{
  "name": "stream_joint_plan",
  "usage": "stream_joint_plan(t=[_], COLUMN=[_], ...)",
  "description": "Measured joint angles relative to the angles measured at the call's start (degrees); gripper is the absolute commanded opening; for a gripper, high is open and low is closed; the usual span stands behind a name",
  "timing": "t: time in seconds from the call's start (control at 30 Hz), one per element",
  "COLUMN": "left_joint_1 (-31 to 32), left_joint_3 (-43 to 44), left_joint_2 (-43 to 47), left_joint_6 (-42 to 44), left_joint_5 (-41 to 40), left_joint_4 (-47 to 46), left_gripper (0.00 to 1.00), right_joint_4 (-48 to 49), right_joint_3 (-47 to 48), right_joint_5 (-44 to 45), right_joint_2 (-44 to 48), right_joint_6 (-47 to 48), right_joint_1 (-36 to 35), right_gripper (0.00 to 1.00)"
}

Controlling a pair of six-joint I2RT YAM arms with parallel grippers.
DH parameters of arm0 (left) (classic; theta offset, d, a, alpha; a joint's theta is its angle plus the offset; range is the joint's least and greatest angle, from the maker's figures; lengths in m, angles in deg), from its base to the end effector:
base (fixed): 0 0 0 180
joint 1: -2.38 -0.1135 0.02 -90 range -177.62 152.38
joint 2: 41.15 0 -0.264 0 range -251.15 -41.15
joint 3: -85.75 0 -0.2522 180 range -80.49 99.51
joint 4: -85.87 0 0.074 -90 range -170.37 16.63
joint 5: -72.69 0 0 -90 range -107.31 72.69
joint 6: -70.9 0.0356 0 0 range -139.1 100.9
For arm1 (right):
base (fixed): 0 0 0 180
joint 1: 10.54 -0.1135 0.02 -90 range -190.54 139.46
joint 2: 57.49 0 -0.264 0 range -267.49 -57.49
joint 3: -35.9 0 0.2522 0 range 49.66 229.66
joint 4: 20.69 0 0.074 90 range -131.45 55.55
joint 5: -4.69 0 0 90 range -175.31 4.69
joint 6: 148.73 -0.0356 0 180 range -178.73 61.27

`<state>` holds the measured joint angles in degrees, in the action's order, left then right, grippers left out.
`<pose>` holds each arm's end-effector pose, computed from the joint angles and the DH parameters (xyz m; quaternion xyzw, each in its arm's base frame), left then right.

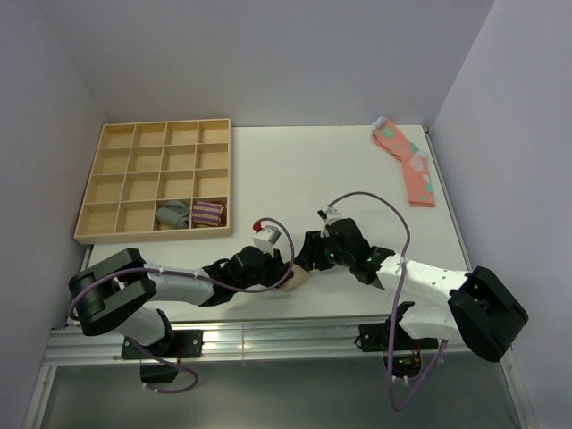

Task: Roll the socks
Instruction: Roll the sock at the center of the board.

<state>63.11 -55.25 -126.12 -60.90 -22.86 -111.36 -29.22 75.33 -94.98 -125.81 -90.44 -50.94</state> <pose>0.1341 -0.2322 0.1425 0.1170 0.8518 -0.3709 0.3509 0.1712 0.1536 0.1707 -0.1049 0.8880 0.3208 0.3123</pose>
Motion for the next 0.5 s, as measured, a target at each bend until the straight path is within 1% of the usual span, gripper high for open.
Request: stream_joint_plan(t=[0.17, 0.5], left_joint_1=[-1.4, -4.4], left_joint_3=[0.7, 1.1], left_joint_2=[-1.0, -2.0], left_joint_6=[-0.2, -1.4], left_joint_5=[2.8, 8.3], left_joint_4=[-0.1, -0.2], left_gripper=[0.07, 0.06], right_joint_4=[5.8, 13.4], right_joint_3=[-2.8, -8.0], right_joint_5=[-1.4, -5.6], right_joint_2=[0.9, 1.3], right_joint_6=[0.0, 0.0], right_joint_1=[0.3, 1.6], right_gripper=[0.62, 0.61])
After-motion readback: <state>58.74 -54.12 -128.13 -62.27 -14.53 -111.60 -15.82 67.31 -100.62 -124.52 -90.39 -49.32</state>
